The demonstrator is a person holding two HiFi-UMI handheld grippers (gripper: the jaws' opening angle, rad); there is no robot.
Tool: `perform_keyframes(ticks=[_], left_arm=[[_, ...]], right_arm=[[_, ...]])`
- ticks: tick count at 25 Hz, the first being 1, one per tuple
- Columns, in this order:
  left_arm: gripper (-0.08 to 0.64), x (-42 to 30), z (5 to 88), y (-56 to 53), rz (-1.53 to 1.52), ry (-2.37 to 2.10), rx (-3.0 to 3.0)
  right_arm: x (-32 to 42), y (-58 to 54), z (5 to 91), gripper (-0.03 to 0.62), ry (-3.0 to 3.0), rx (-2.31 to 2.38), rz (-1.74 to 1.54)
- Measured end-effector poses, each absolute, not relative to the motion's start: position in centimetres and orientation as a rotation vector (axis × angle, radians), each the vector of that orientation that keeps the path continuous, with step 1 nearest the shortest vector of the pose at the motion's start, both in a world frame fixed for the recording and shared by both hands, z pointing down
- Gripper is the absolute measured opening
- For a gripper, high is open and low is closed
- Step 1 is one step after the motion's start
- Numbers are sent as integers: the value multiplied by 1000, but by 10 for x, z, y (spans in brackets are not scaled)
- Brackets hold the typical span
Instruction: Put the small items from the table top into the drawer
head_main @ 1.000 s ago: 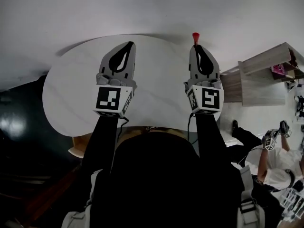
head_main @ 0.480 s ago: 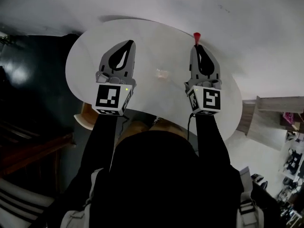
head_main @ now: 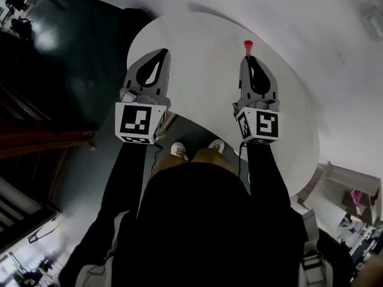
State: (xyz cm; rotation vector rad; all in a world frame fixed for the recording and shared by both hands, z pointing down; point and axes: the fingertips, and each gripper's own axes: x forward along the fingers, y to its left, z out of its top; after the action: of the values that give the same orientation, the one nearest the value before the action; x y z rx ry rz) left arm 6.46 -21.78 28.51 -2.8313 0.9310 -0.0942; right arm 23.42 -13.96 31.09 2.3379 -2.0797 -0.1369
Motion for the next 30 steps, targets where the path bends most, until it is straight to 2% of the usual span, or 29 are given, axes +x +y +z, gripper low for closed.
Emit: perform_keyframes(ticks=[13, 23, 30], left_arm=[[15, -87, 297, -239, -171, 1301, -2682], [14, -132, 312, -242, -187, 1413, -2641], [15, -147, 325, -236, -167, 1470, -2646]], right_arm=[[85, -216, 332, 64, -2433, 2002, -70], [31, -237, 360, 64, -2509, 1839, 12], [-15, -239, 424, 64, -2520, 1647, 183]])
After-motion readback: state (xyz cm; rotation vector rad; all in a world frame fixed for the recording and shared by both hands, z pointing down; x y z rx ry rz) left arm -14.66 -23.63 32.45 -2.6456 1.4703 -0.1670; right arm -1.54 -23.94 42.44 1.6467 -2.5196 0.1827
